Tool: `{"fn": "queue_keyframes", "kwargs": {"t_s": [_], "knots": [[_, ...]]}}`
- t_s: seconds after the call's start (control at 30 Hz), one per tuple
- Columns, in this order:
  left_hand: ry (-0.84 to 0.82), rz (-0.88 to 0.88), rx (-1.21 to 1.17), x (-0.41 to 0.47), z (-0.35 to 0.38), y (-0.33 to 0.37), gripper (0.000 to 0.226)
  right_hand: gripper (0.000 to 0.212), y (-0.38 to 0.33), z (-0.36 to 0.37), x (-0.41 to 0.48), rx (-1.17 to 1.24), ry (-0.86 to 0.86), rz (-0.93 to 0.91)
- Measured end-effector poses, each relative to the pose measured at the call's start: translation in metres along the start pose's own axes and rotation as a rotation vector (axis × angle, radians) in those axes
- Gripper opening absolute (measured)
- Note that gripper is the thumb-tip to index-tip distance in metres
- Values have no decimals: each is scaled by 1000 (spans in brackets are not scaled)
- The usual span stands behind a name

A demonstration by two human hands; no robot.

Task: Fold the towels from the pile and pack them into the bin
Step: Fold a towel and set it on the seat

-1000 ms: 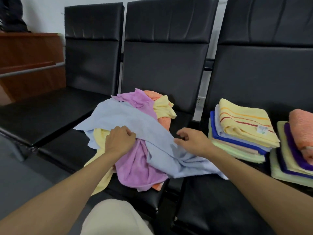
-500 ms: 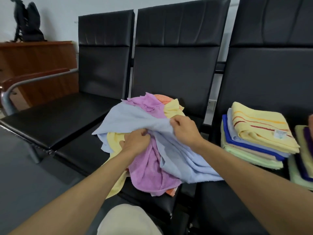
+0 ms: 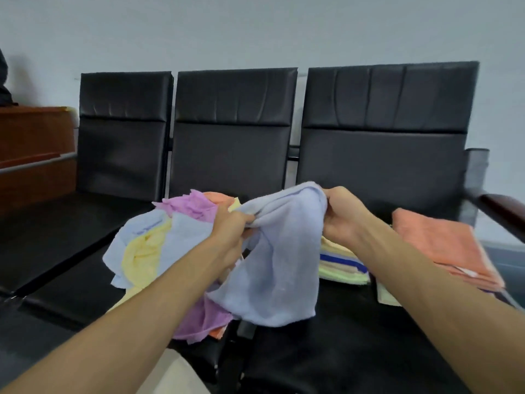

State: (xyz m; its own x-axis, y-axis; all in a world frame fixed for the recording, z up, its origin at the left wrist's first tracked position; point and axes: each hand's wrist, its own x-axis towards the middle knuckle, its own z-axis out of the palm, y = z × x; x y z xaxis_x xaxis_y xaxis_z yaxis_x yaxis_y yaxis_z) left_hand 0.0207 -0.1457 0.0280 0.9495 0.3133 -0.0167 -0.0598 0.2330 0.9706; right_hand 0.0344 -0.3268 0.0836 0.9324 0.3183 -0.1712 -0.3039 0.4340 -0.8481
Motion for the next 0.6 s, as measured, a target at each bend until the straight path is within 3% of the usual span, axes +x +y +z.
{"fn": "queue_keyframes", "kwargs": {"t_s": [0.13, 0.2, 0.27, 0.3, 0.4, 0.5, 0.6], "knots": [[-84, 90, 311, -10, 38, 5, 49, 56, -24, -52, -29, -196, -47, -15], [-168, 142, 430, -20, 53, 5, 47, 44, -28, -78, -42, -415, -15, -51], [-271, 157, 508, -27, 64, -1, 45, 10, -22, -101, -56, -723, 104, -103], [-318, 150, 544, -28, 68, -9, 44, 6, -17, -113, -61, -856, 171, -119], [-455, 94, 630, -30, 77, -38, 38, 20, 3, -156, -54, -1085, 262, -49], [-548, 35, 704, -29, 81, -70, 29, 34, 22, -190, -42, -1138, 304, -18], [-605, 7, 724, -23, 70, -103, 30, 34, 40, -213, -34, -1028, 352, -3]]}}
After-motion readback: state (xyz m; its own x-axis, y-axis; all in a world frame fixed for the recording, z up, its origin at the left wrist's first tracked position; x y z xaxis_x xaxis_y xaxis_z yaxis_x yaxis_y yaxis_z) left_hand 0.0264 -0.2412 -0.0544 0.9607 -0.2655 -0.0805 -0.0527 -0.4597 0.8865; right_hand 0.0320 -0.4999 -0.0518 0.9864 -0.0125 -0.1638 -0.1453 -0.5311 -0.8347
